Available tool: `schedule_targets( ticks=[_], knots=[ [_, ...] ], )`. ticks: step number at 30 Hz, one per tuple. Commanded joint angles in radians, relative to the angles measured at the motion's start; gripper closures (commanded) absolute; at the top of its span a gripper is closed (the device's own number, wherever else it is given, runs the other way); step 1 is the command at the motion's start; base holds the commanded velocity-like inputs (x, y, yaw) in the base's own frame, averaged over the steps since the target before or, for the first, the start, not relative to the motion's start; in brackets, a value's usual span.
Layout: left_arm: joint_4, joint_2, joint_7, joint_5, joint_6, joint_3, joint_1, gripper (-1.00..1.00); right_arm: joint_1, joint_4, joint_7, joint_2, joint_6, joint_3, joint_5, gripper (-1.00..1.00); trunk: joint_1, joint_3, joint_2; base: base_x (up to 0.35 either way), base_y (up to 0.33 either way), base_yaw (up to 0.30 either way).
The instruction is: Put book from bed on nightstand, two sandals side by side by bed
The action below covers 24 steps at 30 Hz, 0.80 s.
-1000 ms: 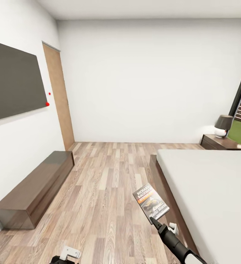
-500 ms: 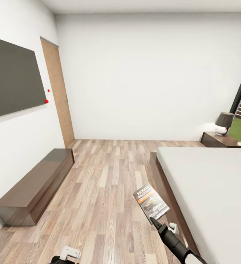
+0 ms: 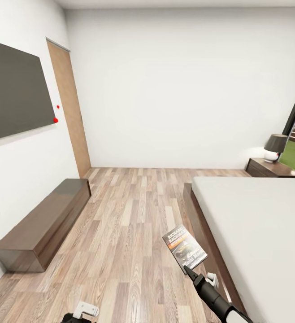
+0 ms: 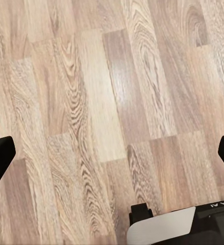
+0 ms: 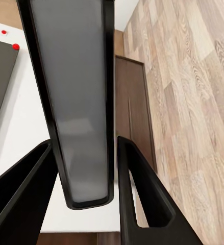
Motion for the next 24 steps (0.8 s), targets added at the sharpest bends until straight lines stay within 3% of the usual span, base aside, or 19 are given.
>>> schedule_targets(
  ticks=[1,13,24],
  knots=[
    [-0.002,0.001,-0.003,-0.01,0.005,-0.002,0.0,-1.0,-0.001,0.0,0.003,0.0,0.01,0.005,-0.011,1.0,0.001,-0.004,-0.002,0.0,0.0,0.0],
    [-0.002,0.001,-0.003,-0.01,0.005,-0.002,0.0,-1.0,-0.001,0.0,0.003,-0.001,0.009,0.005,-0.011,1.0,0.001,-0.016,-0.002,0.021,0.002,0.0],
    [-0.002,0.001,-0.003,-0.01,0.005,-0.002,0.0,-1.0,-0.001,0.0,0.003,0.001,0.009,0.005,-0.01,1.0,0.001,-0.017,-0.002,0.229,0.094,0.0]
  ],
)
